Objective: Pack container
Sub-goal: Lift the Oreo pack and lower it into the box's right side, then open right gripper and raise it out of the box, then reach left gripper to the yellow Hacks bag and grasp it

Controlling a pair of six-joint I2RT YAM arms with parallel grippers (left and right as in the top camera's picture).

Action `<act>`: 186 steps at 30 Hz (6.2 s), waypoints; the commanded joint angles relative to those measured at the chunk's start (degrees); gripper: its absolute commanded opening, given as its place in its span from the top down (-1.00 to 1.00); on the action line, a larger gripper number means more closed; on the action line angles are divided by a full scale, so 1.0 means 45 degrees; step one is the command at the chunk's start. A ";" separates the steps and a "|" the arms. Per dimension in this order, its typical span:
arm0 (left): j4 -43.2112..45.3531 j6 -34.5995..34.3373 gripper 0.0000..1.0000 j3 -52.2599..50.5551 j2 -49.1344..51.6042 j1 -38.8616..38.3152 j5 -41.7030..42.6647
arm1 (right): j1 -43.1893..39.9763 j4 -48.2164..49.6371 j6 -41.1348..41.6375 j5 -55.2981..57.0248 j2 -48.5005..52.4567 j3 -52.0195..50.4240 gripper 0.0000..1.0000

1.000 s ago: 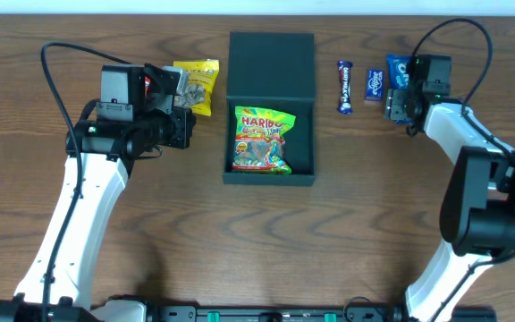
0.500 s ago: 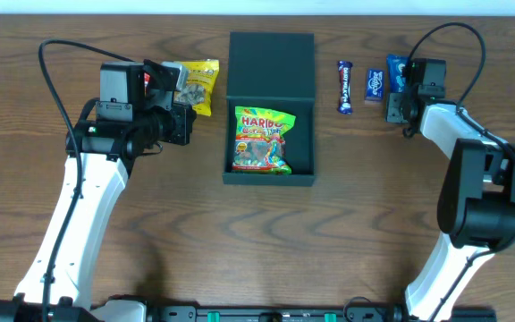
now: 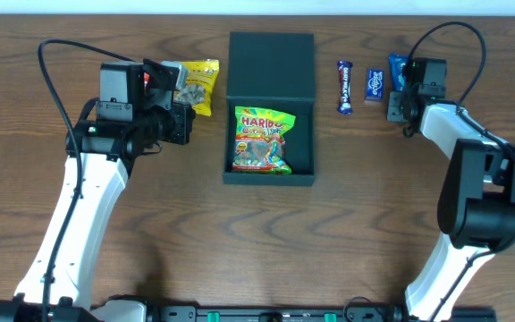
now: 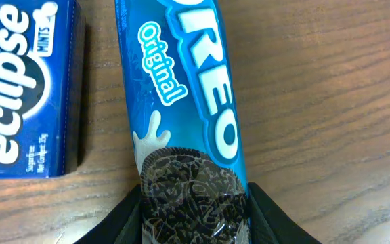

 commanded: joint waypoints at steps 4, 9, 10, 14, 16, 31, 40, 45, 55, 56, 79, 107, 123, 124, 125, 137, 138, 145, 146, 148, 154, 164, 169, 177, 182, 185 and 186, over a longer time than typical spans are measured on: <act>0.0350 0.0136 0.88 0.0272 -0.0083 0.0092 -0.1127 | 0.0049 -0.0393 0.0918 0.0029 -0.2331 0.0185 0.97; 0.0996 0.0146 0.88 0.0272 -0.0083 0.0102 -0.1239 | 0.0253 -0.0952 0.0928 -0.0112 -0.4483 0.0185 0.97; 0.1146 0.0146 0.88 0.0272 -0.0083 0.0102 -0.1336 | 0.0345 -0.1103 0.0933 -0.0267 -0.4925 0.0185 0.97; 0.1535 0.0189 0.88 0.0272 -0.0083 0.0102 -0.1807 | 0.0797 -0.1763 0.0942 -0.1025 -0.6159 0.0185 0.97; 0.1651 0.0189 0.88 0.0272 -0.0083 0.0102 -0.2195 | 0.1166 -0.2123 0.1418 -0.1462 -0.6567 0.0185 0.97; 0.2089 0.0185 0.88 0.0272 -0.0083 0.0102 -0.2681 | 0.5489 -0.2875 0.6431 -0.2297 -0.5999 0.0180 0.97; 0.2079 0.0185 0.88 0.0272 -0.0083 0.0102 -0.2681 | 0.7252 -0.4206 0.9996 -0.1763 -0.4668 0.0180 0.97; 0.2084 0.0185 0.88 0.0272 -0.0083 0.0102 -0.2681 | 0.8087 -0.5328 1.0953 -0.1341 -0.4313 0.0180 0.97; 0.2074 0.0185 0.88 0.0272 -0.0083 0.0102 -0.2676 | 0.8801 -0.6785 1.1555 -0.0321 -0.4313 0.0180 0.97; 0.2074 0.0185 0.88 0.0272 -0.0083 0.0102 -0.2681 | 0.8801 -0.6829 1.1550 -0.0151 -0.4313 0.0180 0.97; 0.2079 0.0185 0.88 0.0272 -0.0083 0.0102 -0.2681 | 0.8786 -0.6679 0.9068 0.0486 -0.4731 0.0248 -0.39; 0.2069 0.0185 0.88 0.0272 -0.0083 0.0102 -0.2681 | 0.8748 -0.7621 0.6115 -0.0714 -0.2997 0.0248 0.97; 0.2127 0.0185 0.88 0.0272 0.0185 0.0102 -0.2681 | 0.7218 -0.5221 0.6115 -0.0724 -0.5717 0.1632 0.98; 0.2123 0.0185 0.88 0.0272 0.0253 0.0102 -0.2686 | 0.6926 -0.4993 0.6115 -0.0729 -0.5979 0.1637 0.97; 0.2123 0.0185 0.88 0.0272 0.0301 0.0102 -0.2676 | 0.6683 -0.4843 0.6115 -0.0729 -0.6193 0.1632 0.97; 0.3483 0.0189 0.35 0.0272 0.1214 0.0102 -0.3351 | 0.5489 -0.4901 0.5799 -0.0767 -0.6751 0.1632 -0.40; 0.3735 0.0189 0.04 0.0272 0.1428 0.0097 -0.3351 | 0.5484 -0.4896 0.5693 -0.0767 -0.6756 0.1632 -0.59; 0.4915 0.0189 -0.91 0.0272 0.3254 0.0097 -0.3308 | 0.5362 -0.5061 0.5353 -0.0719 -0.6751 0.1632 -0.99; 0.5003 0.0180 -0.90 0.0272 0.3502 0.0097 -0.3293 | 0.5333 -0.5119 0.5353 -0.0719 -0.6751 0.1632 -0.99; 0.5149 0.0180 -0.91 0.0272 0.4041 0.0092 -0.3269 | 0.5265 -0.5255 0.5348 -0.0714 -0.6751 0.1632 -0.98; 0.5974 0.0180 -0.88 0.0272 0.5294 0.0078 -0.2268 | 0.5027 -0.5474 0.5353 -0.0719 -0.6751 0.1632 -0.98; 0.6834 -0.0112 -0.72 0.0272 0.6664 0.0073 -0.1865 | 0.4920 -0.5581 0.5343 -0.0709 -0.6751 0.1632 -0.99; 0.7077 -0.0393 -0.70 0.0272 0.7300 0.0073 -0.1865 | 0.4920 -0.5586 0.5343 -0.0709 -0.6751 0.1632 -0.98; 0.7480 -0.0442 -0.01 0.0272 0.7737 0.0073 -0.1870 | 0.4915 -0.5731 0.5348 -0.0559 -0.6751 0.1632 -0.98; 0.7465 -0.0597 0.60 0.0272 0.7732 0.0073 -0.1870 | 0.4915 -0.5906 0.5348 0.0078 -0.6751 0.1632 -0.98; 0.7465 -0.1078 0.88 0.0272 0.7732 0.0078 -0.1870 | 0.4915 -0.5916 0.5348 0.0461 -0.6751 0.1632 -0.98; 0.7461 -0.1205 0.88 0.0272 0.7732 0.0078 -0.1870 | 0.4915 -0.5921 0.5348 0.0549 -0.6751 0.1632 -0.99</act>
